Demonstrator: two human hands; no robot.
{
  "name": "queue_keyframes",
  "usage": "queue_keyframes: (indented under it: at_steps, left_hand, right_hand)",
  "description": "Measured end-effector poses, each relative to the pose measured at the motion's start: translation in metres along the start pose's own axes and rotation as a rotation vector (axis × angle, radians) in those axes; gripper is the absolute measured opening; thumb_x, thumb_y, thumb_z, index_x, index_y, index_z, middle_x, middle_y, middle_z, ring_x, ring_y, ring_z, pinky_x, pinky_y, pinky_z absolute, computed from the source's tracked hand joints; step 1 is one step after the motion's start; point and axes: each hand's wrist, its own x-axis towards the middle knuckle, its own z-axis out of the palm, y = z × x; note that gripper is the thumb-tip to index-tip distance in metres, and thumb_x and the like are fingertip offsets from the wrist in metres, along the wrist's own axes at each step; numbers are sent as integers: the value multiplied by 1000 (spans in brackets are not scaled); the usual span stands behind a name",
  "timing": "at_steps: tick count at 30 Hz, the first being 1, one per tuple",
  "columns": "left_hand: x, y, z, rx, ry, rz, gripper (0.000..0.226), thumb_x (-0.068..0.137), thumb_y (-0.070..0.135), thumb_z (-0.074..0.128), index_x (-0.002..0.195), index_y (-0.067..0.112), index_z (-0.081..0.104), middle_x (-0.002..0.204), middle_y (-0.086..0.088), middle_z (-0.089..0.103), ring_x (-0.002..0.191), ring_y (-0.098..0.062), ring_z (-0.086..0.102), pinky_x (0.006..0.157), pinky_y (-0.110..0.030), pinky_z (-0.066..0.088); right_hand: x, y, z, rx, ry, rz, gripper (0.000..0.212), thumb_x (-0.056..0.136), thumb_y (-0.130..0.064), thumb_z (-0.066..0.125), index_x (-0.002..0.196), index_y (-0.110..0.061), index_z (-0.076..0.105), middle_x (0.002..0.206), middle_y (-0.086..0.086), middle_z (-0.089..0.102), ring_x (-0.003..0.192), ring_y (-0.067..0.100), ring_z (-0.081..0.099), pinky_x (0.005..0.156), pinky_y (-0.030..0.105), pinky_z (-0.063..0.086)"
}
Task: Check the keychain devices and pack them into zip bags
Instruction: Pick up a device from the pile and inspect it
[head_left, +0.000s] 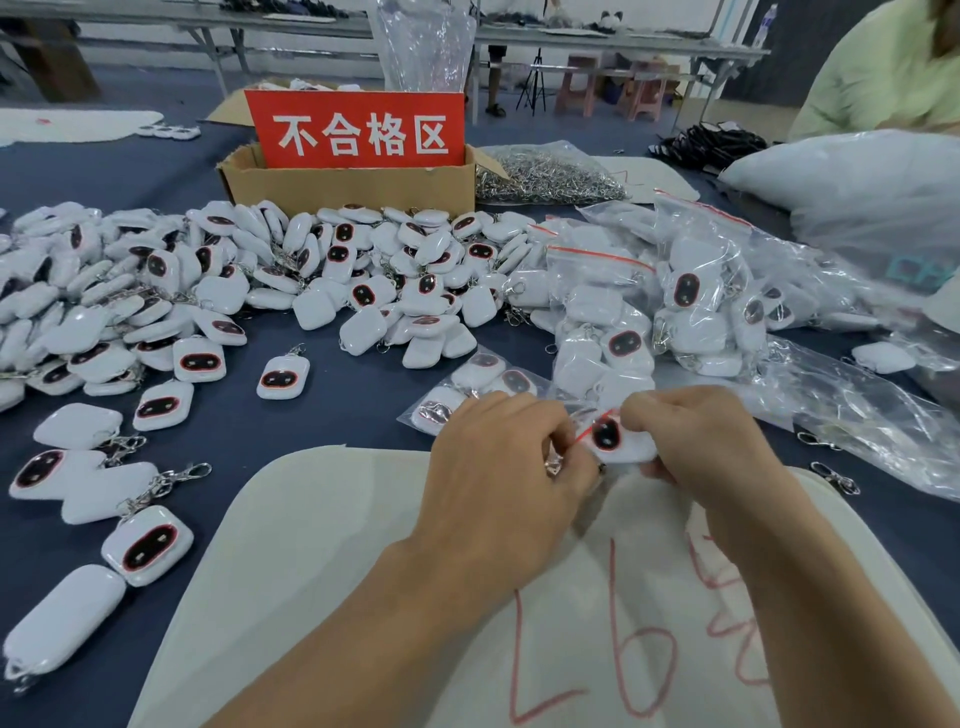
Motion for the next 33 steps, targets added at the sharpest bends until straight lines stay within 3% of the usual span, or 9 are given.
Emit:
queue_keyframes:
  at_steps: [3, 7, 11, 14, 18, 21, 26, 30, 33]
  left_hand:
    - [0, -1, -2, -64, 73, 46, 18, 89, 24, 69, 75, 20, 60, 70, 15, 44, 69, -9, 40, 68, -21, 28]
    - [0, -1, -5, -139, 95, 98, 13, 95, 22, 64, 83, 17, 65, 76, 10, 55, 75, -12, 47, 71, -22, 35]
    - [-1, -1, -7, -201, 20, 133, 8, 93, 17, 68, 86, 15, 69, 80, 8, 59, 77, -10, 47, 73, -23, 39]
    - [-1, -1, -10, -231, -39, 131, 11, 95, 23, 66, 86, 18, 69, 79, 11, 59, 77, -7, 47, 75, -24, 39]
    - [12, -17, -19, -84, 90, 37, 18, 97, 24, 62, 80, 24, 70, 75, 13, 62, 73, -5, 47, 82, -34, 41]
    - [27, -43, -32, 34, 209, -269, 17, 90, 12, 67, 93, 25, 77, 84, 13, 66, 85, -15, 56, 86, -40, 44]
    - [33, -77, -42, 204, 88, -513, 46, 91, 9, 59, 135, 20, 62, 138, -1, 57, 125, -25, 45, 105, -38, 36]
    - [31, -77, -34, 225, 31, -456, 55, 92, 6, 57, 146, 15, 51, 150, -2, 47, 137, -25, 39, 113, -37, 31]
    - [30, -77, -30, 249, 3, -396, 58, 94, 5, 55, 150, 13, 46, 156, -5, 41, 144, -25, 34, 118, -37, 27]
  right_hand:
    - [-2, -2, 2, 163, -227, -63, 14, 79, -15, 67, 68, -9, 72, 61, 13, 54, 55, 19, 39, 50, 26, 29]
    - [-6, -2, 6, 182, -406, -123, 18, 79, -6, 64, 92, -12, 76, 68, 18, 62, 63, 20, 54, 54, 22, 40]
    - [-7, -2, 23, -262, -86, -234, 15, 71, -20, 60, 56, -22, 64, 48, -7, 60, 52, 5, 54, 57, 19, 40]
    - [-10, -2, 32, -533, 99, -224, 10, 61, -31, 52, 52, -26, 53, 54, -4, 51, 66, 28, 55, 62, 30, 37]
    - [-10, -2, 25, -254, 16, -163, 15, 67, -37, 82, 71, -49, 74, 58, -11, 69, 76, 21, 72, 67, 33, 56]
    - [-6, 3, 9, -184, 240, -256, 29, 77, -16, 78, 78, -45, 76, 59, -17, 70, 62, 7, 68, 57, 12, 48]
    - [-5, 2, 9, 55, 492, -263, 23, 77, -8, 71, 75, -31, 78, 62, -10, 70, 56, 6, 60, 62, 25, 47]
    - [-18, -4, 39, -169, 155, -356, 35, 86, -20, 73, 115, -37, 76, 111, -10, 69, 108, 11, 60, 104, 25, 43]
    - [-19, -3, 54, -463, -36, -384, 40, 88, -30, 70, 127, -35, 70, 114, -7, 66, 115, 16, 56, 112, 37, 39]
